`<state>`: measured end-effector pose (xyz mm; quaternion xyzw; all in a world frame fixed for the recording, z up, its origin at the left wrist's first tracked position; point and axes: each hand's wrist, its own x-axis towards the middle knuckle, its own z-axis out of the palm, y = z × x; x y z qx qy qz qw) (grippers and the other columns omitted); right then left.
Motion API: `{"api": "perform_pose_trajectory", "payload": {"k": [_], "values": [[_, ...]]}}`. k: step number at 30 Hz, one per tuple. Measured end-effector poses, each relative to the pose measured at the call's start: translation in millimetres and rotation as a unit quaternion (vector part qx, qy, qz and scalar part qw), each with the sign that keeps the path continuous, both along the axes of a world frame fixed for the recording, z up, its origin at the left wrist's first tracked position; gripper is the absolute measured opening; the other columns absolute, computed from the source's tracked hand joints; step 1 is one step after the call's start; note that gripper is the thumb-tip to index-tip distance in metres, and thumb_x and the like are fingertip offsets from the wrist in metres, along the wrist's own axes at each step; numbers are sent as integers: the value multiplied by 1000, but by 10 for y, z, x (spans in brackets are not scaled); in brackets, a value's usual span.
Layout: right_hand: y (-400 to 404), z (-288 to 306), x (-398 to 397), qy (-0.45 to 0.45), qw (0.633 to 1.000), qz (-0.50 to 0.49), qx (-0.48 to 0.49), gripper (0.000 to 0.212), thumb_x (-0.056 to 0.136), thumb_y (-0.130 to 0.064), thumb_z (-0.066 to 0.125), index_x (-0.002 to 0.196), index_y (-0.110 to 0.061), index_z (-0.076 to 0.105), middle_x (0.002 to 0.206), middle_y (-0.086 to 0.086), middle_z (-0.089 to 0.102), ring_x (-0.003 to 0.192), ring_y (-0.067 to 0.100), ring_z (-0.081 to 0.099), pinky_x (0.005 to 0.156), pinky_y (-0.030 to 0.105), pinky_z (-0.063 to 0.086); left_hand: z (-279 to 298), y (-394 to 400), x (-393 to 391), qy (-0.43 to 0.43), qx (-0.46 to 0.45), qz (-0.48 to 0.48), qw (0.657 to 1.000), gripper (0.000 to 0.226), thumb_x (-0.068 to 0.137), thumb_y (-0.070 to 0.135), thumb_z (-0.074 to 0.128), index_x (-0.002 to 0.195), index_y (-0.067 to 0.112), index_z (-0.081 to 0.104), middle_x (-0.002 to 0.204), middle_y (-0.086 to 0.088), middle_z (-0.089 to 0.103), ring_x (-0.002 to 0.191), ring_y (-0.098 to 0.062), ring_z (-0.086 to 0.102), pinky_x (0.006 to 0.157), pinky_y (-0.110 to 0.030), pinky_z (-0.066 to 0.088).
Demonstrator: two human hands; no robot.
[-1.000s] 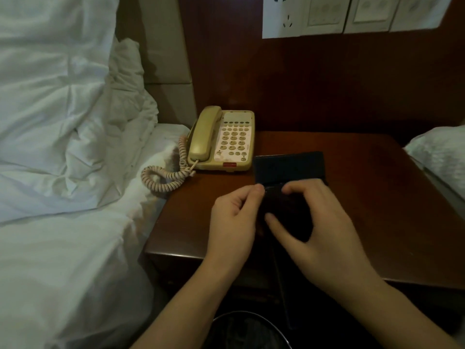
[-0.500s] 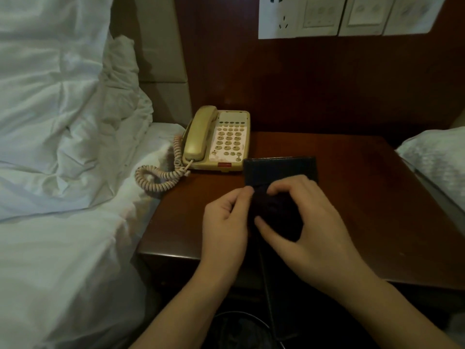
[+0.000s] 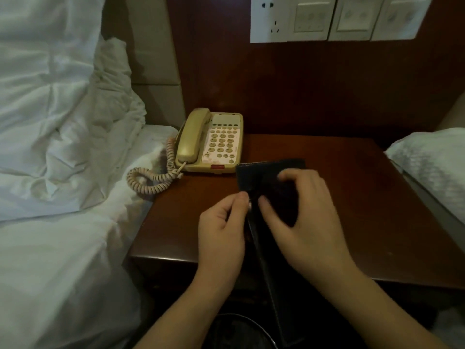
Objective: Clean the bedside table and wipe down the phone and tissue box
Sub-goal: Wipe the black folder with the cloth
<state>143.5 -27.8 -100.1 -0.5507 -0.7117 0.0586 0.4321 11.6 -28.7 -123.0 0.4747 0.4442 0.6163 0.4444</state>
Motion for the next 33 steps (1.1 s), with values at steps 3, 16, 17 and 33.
{"api": "perform_pose_trajectory", "payload": {"k": [3,16,17,33], "values": [[179,57,269,55,994,-83,-49,33,89,-35,66,116,-30,47,111,-12,45,111,13,48,88,27,43,12,-13,-1,-1,11,5,1000,33,105,18,52,87,10,78,84,-7,77,78,-18,69,72,-32,55],[109,128,421,237,959,-58,-146,26,88,-36,70,105,-34,50,103,-14,58,97,9,60,73,23,47,59,11,-46,5,6,7,1000,33,106,18,50,91,16,80,91,-6,78,88,-19,72,78,-31,57],[52,134,437,285,944,-45,-162,24,87,-36,70,102,-35,52,101,-14,60,93,7,61,70,22,47,71,25,-56,5,3,13,1000,34,106,18,50,90,17,80,90,-7,77,86,-18,72,75,-29,57],[-191,-5,343,400,879,-33,-259,39,78,-19,82,104,-29,56,100,-2,65,84,19,67,60,30,54,145,82,-18,-43,-23,-4,999,23,103,27,51,119,38,65,111,16,73,105,-1,68,84,-19,56]]}}
